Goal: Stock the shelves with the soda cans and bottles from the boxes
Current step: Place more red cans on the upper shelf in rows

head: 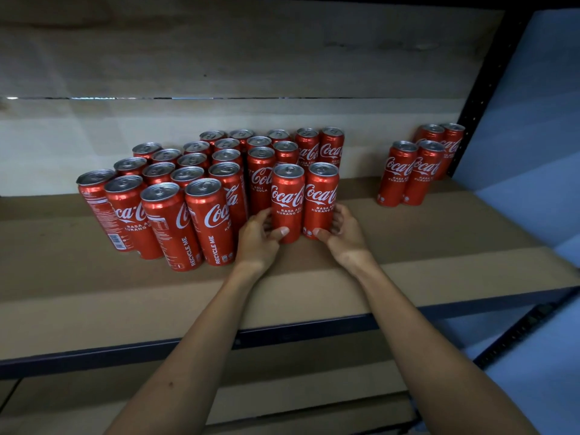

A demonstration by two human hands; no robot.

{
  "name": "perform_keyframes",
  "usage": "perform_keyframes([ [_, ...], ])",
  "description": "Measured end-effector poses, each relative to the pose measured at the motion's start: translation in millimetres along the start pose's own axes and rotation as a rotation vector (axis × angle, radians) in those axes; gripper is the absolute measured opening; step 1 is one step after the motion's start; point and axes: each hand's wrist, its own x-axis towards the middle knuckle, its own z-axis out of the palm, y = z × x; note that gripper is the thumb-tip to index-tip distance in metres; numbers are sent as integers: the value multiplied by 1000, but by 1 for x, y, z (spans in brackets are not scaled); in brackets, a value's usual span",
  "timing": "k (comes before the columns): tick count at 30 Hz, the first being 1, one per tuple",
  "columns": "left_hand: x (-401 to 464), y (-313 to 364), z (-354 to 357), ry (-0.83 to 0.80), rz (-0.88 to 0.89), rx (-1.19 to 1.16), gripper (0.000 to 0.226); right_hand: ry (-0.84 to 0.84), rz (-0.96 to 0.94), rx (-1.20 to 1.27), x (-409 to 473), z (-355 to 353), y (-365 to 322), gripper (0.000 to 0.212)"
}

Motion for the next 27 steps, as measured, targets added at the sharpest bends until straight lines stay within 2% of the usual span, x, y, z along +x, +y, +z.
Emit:
perform_keyframes([
  [6, -2, 2, -1, 6, -1, -39, 56, 11, 25, 18, -2, 0, -5, 66],
  [11, -1, -2, 1, -31, -30, -62, 75, 19, 41, 6, -4, -1, -7, 66],
  [15, 3, -6, 3, 3, -23, 34, 72, 52, 29, -5, -4, 1, -7, 66],
  [27, -3, 7, 9, -21, -33, 4, 69, 50, 28, 22, -4, -5, -7, 67],
])
